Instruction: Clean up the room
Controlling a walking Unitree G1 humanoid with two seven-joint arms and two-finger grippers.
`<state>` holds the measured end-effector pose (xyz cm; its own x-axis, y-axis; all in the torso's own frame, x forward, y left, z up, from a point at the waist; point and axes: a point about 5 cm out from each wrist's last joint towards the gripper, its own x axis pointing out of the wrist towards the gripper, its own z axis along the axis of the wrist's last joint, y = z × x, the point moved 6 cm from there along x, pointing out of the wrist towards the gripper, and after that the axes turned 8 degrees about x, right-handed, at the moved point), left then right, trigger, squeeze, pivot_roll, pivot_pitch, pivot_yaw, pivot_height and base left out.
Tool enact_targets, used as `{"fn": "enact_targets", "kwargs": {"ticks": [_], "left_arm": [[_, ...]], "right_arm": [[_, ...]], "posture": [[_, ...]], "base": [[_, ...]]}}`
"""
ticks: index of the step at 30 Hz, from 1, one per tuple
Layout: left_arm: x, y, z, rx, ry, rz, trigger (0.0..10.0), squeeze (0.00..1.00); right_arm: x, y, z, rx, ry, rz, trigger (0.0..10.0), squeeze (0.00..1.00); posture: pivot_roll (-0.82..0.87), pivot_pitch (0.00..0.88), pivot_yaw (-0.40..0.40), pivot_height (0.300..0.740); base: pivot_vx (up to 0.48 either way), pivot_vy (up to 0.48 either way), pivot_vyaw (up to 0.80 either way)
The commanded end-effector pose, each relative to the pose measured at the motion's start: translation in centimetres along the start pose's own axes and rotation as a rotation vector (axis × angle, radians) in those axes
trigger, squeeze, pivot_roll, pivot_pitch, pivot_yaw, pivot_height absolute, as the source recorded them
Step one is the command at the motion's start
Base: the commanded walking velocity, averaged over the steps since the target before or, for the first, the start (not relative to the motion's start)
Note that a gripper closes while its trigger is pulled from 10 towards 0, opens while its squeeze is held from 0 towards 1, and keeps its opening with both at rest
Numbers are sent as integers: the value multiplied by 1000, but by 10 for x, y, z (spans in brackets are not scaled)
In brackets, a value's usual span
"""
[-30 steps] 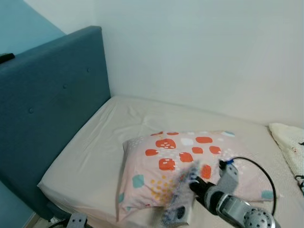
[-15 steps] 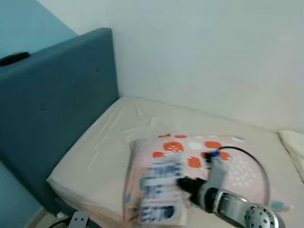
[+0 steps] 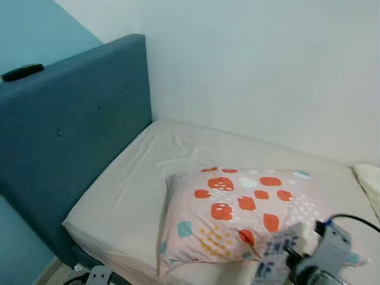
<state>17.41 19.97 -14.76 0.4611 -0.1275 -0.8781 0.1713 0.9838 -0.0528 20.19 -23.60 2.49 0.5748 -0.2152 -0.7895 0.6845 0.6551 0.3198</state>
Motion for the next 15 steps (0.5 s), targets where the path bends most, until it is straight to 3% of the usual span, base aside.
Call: {"fn": "enact_targets", "kwargs": {"ticks": [1, 5, 7, 15], "left_arm": [[0, 1, -1, 7, 7, -1, 10000, 1000], [0, 0, -1, 11, 7, -6, 10000, 1000], [0, -2, -1, 15, 8, -12, 10000, 1000], [1, -3, 0, 22, 10, -13, 10000, 1000]], "right_arm": [[5, 4, -17, 84, 31, -4, 0, 0], [20, -1, -14, 160, 12, -34, 0, 0], [38, 0, 0, 219, -31, -47, 0, 0], [72, 16, 3, 231, -36, -36, 0, 0]], "posture": [[-91, 22, -36, 740], [-91, 21, -30, 740], [-87, 19, -26, 740], [-71, 22, -13, 740]], "base": [[0, 0, 0], [0, 0, 0], [0, 0, 0], [0, 0, 0]]}}
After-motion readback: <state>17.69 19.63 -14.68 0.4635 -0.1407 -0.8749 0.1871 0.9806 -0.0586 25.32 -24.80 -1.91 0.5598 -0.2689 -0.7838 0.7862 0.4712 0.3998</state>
